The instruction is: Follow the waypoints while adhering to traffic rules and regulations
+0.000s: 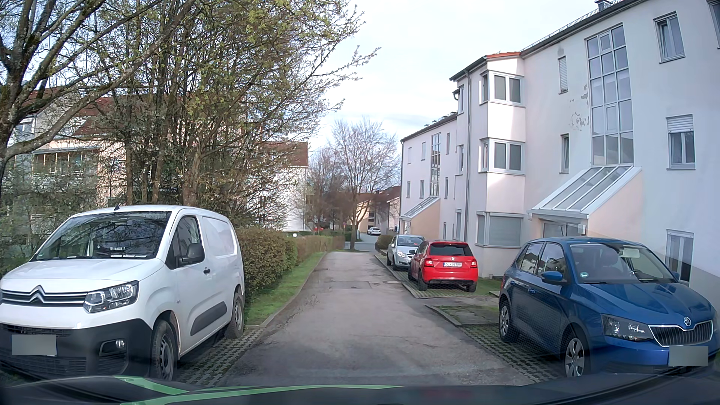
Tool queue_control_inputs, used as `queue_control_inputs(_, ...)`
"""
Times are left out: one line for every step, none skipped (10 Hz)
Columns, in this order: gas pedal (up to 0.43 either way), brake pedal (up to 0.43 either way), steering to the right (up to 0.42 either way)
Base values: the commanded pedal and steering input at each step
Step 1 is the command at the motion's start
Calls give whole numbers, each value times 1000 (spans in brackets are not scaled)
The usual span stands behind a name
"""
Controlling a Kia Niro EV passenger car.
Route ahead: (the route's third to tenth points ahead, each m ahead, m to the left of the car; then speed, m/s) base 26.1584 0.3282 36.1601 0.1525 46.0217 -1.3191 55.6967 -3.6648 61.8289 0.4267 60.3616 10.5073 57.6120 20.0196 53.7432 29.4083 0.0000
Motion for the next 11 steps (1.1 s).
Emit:
queue_control_inputs(0, 634, 6)
queue_control_inputs(0, 640, 6)
queue_control_inputs(0, 634, 6)
queue_control_inputs(0, 634, 6)
queue_control_inputs(0, 634, 6)
queue_control_inputs(0, 640, 6)
queue_control_inputs(0, 640, 6)
queue_control_inputs(0, 640, 6)
queue_control_inputs(0, 634, 6)
queue_control_inputs(0, 640, 6)
queue_control_inputs(0, 640, 6)
